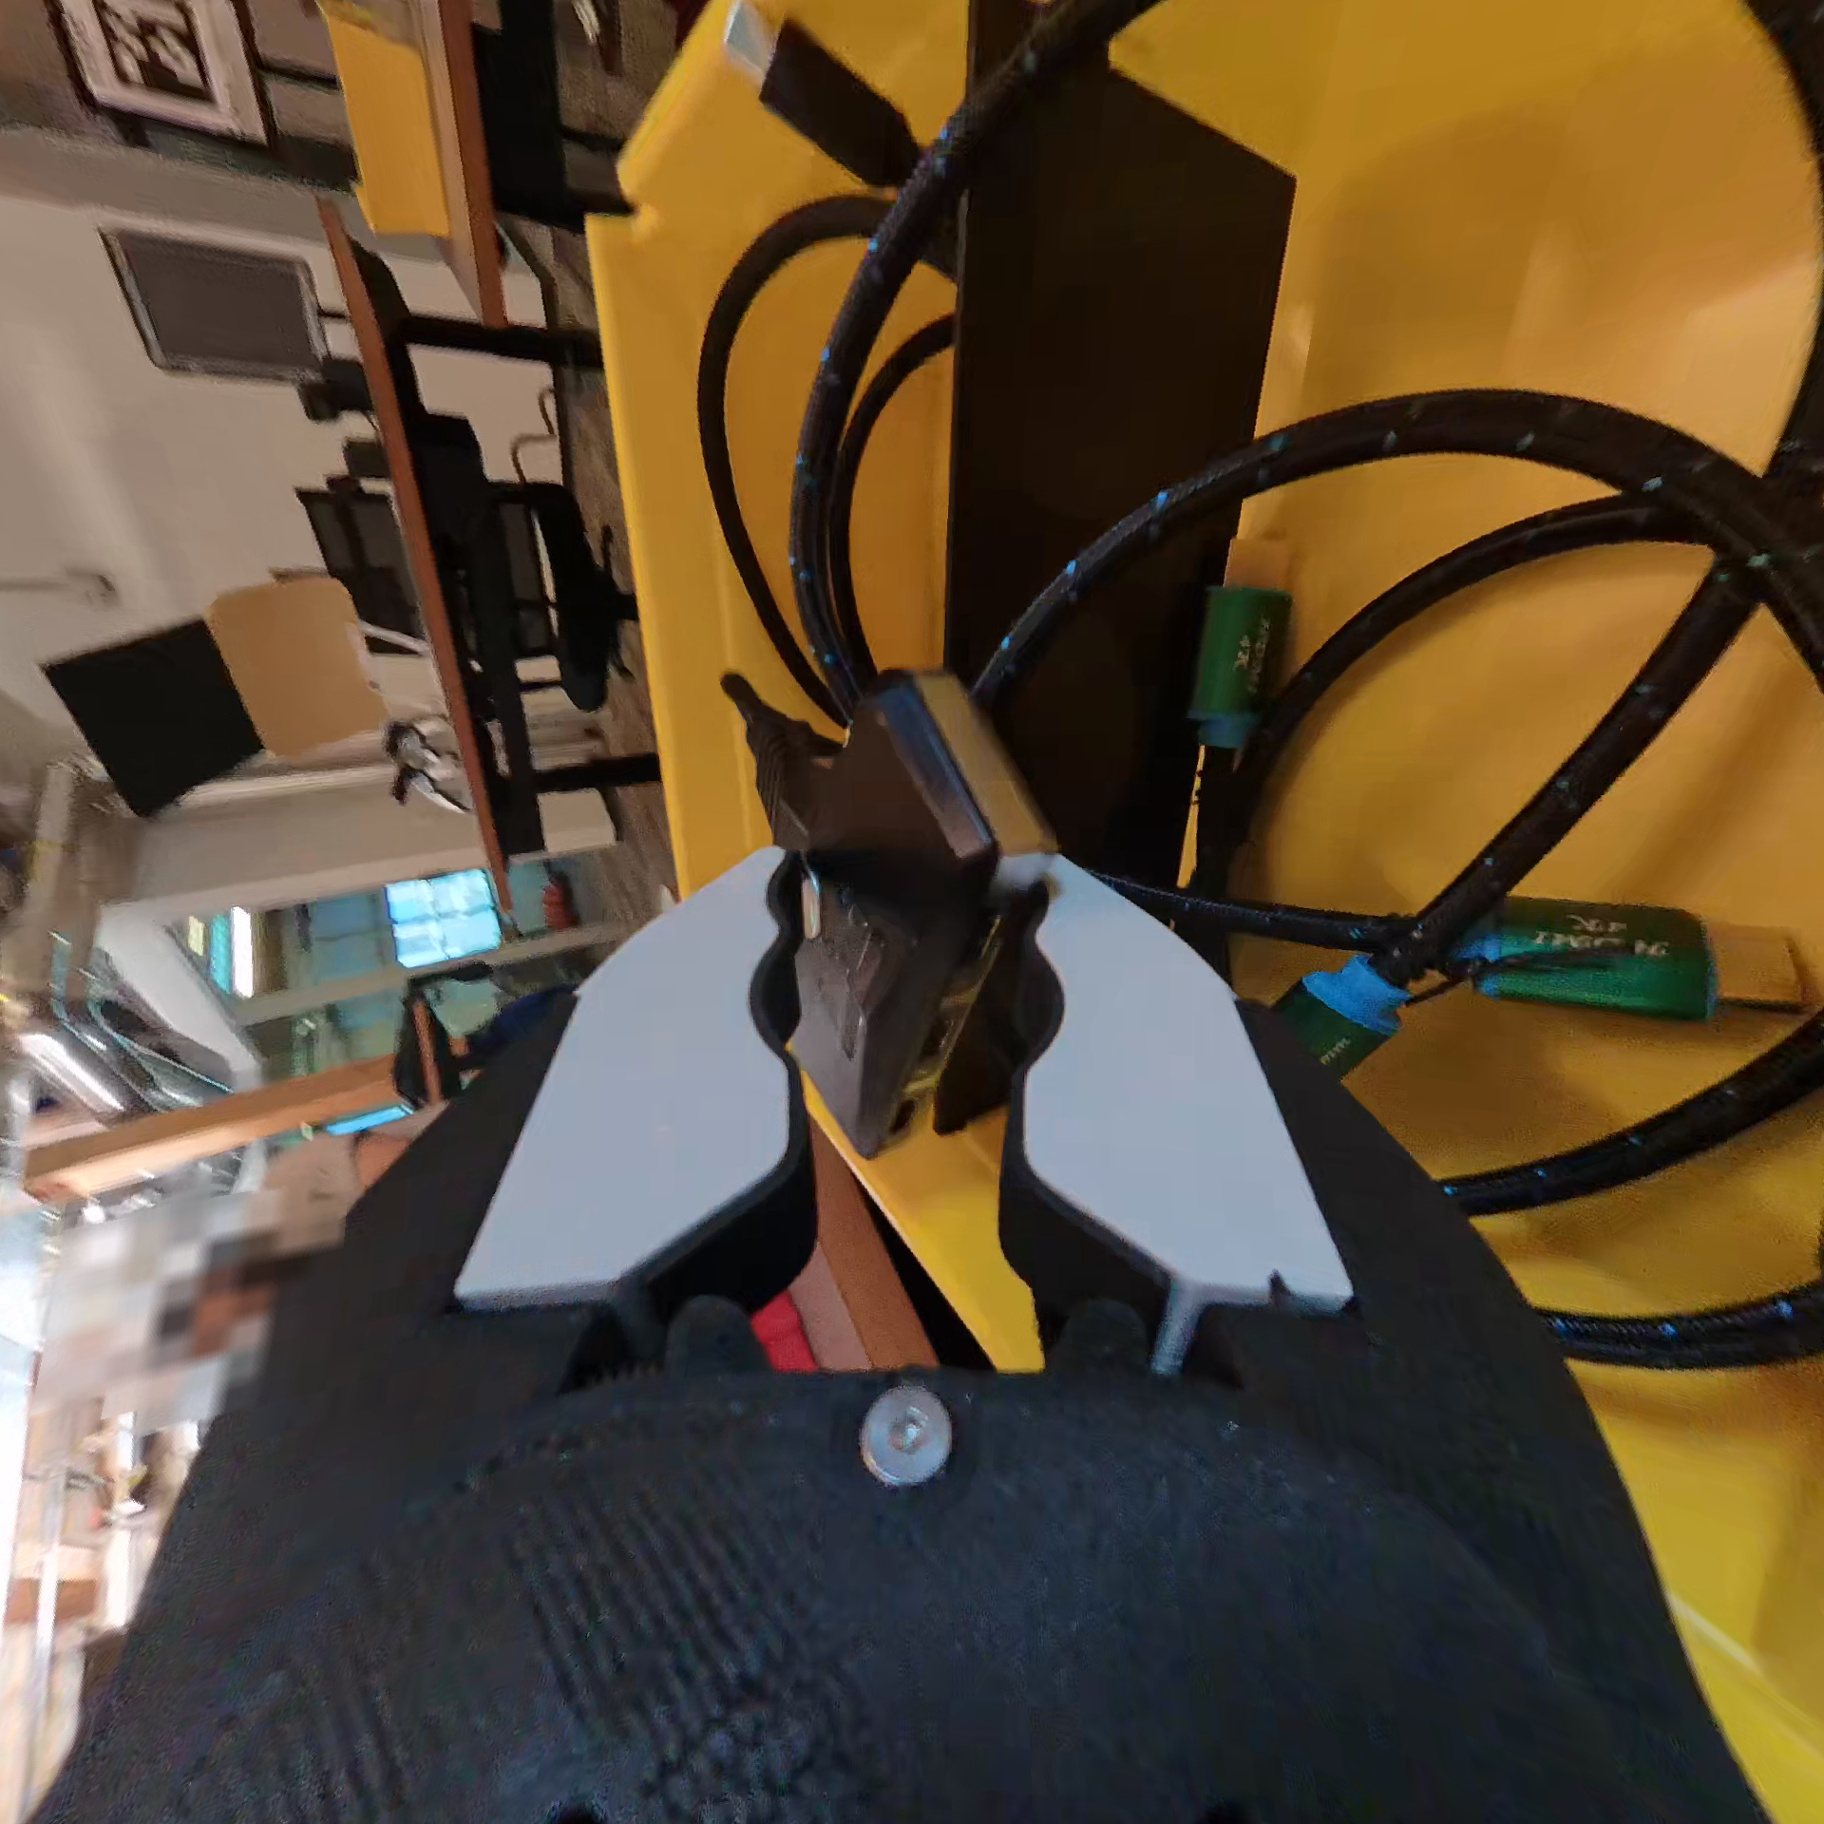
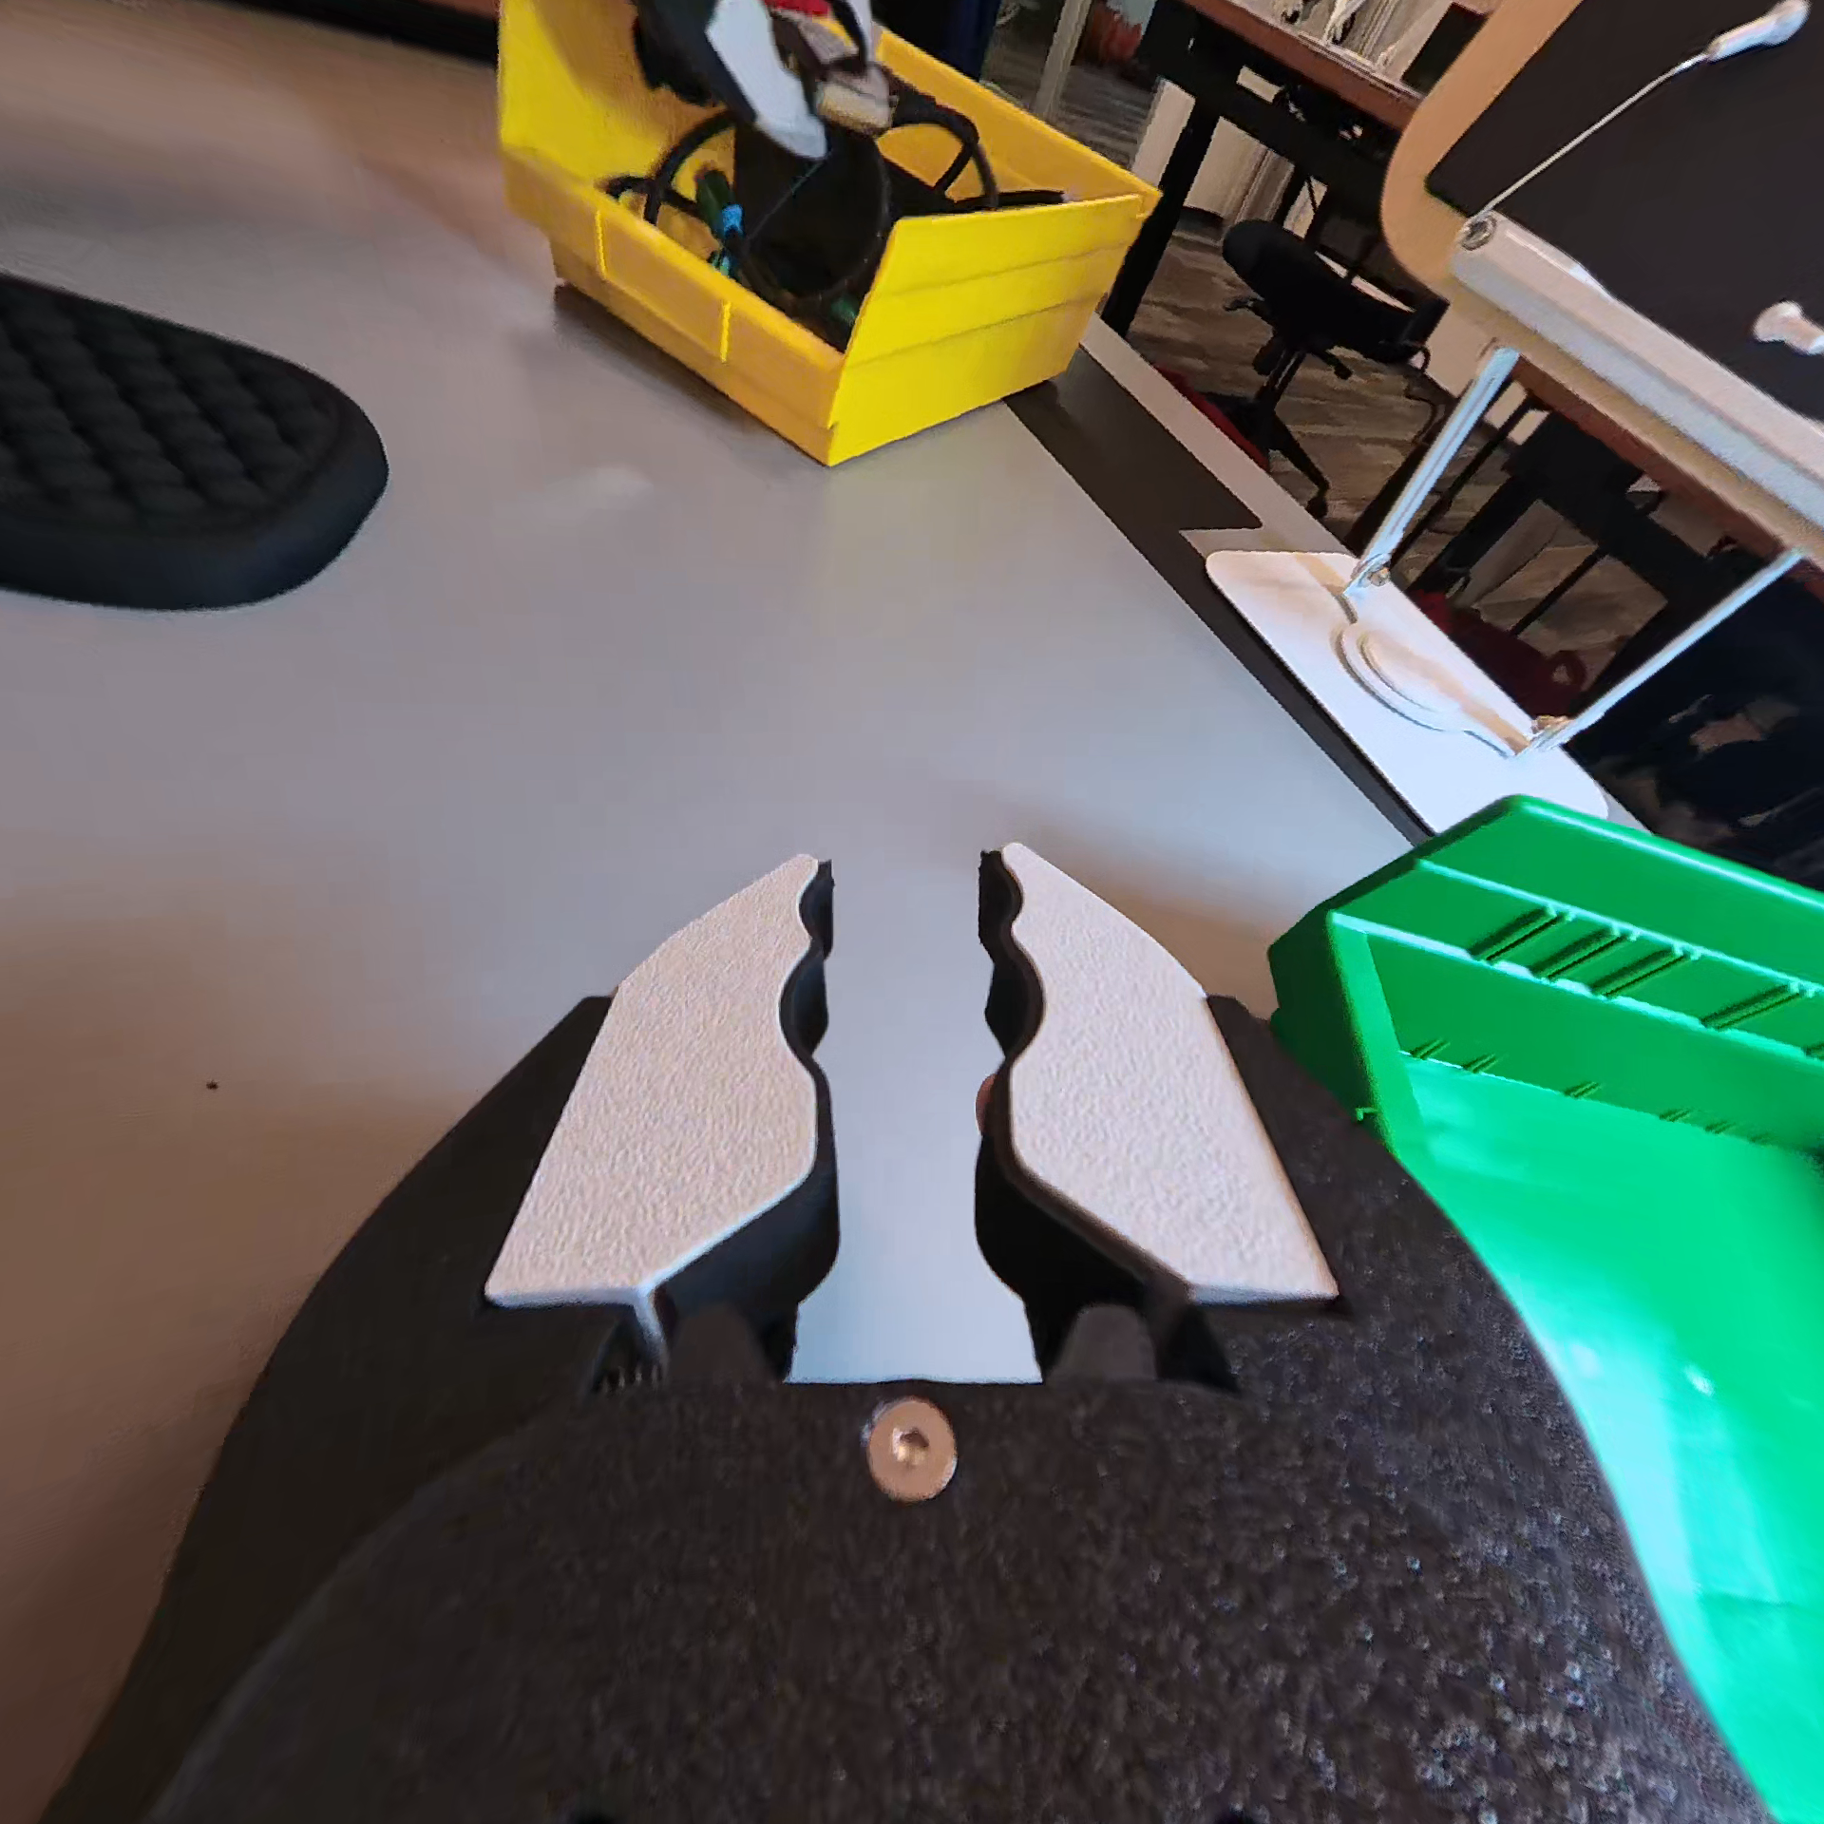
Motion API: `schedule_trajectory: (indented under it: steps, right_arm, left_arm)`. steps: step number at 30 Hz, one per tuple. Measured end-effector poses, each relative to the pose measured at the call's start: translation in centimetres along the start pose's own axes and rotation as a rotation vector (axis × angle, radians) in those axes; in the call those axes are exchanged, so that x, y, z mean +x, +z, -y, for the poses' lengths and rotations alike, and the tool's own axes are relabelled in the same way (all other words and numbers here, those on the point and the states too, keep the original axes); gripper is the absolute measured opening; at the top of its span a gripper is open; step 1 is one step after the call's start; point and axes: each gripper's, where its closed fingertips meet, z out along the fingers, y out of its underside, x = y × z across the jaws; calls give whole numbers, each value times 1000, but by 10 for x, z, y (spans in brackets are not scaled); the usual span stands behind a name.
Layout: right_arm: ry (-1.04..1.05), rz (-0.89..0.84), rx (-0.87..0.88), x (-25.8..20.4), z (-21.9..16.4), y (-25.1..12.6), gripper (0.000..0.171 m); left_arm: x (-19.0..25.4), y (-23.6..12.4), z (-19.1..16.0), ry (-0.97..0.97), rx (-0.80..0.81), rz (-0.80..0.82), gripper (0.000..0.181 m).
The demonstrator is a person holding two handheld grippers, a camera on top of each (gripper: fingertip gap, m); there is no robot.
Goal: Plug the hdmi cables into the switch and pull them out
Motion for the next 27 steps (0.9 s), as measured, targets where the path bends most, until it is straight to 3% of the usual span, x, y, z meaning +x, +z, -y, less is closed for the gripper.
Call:
schedule_trajectory:
  steps: [4, 11, 27]
  right_arm:
    - [-71, -3, -18, -6, -2, 1, 26]
    - [-69, 6, 18, -10, 8, -3, 24]
    - [120, 75, 7, -9, -4, 4, 23]
  left_arm:
    - [-17, -6, 15, 34, 71, 88, 27]
    - [-81, -53, 17, 55, 108, 241, 26]
    - [-140, -108, 21, -399, 300, 64, 26]
